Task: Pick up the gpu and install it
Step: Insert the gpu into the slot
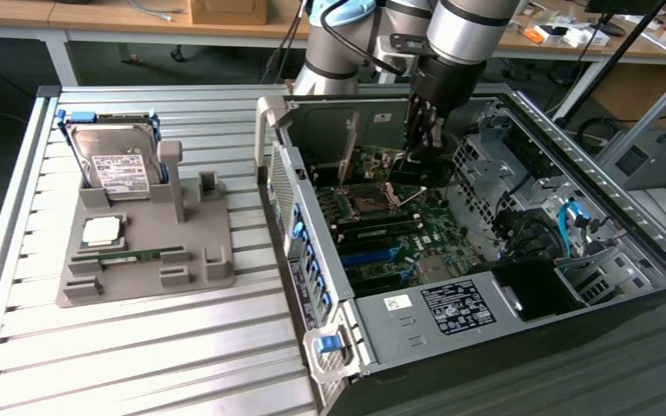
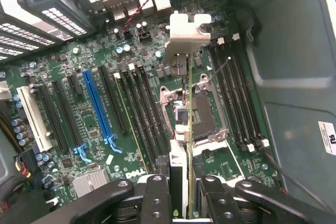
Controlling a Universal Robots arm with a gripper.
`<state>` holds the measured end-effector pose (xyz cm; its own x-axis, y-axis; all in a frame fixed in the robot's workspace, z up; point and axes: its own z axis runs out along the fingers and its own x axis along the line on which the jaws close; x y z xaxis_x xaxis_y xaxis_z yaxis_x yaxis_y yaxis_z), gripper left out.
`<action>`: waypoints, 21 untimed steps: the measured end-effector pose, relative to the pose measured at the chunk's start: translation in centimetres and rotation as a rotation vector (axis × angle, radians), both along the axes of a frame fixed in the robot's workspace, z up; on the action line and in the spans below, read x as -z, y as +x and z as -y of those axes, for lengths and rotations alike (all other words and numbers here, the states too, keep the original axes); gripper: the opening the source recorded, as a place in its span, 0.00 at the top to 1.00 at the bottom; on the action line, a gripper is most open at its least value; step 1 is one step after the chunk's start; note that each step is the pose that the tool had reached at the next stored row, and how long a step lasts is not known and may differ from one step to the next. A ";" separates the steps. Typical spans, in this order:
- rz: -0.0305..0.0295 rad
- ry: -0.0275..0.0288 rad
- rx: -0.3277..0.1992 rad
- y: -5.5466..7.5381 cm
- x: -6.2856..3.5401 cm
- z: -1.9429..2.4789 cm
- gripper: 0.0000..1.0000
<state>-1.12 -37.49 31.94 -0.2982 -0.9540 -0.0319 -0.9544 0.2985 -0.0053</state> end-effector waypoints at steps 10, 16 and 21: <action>0.0000 0.0000 -0.029 0.0 0.00 0.00 0.73; 0.0000 0.0000 -0.041 0.0 0.00 0.00 0.73; 0.0000 0.0000 -0.052 0.0 0.00 0.00 0.73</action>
<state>-1.12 -37.49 31.94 -0.2478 -0.9683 -0.0319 -0.9687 0.2480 -0.0053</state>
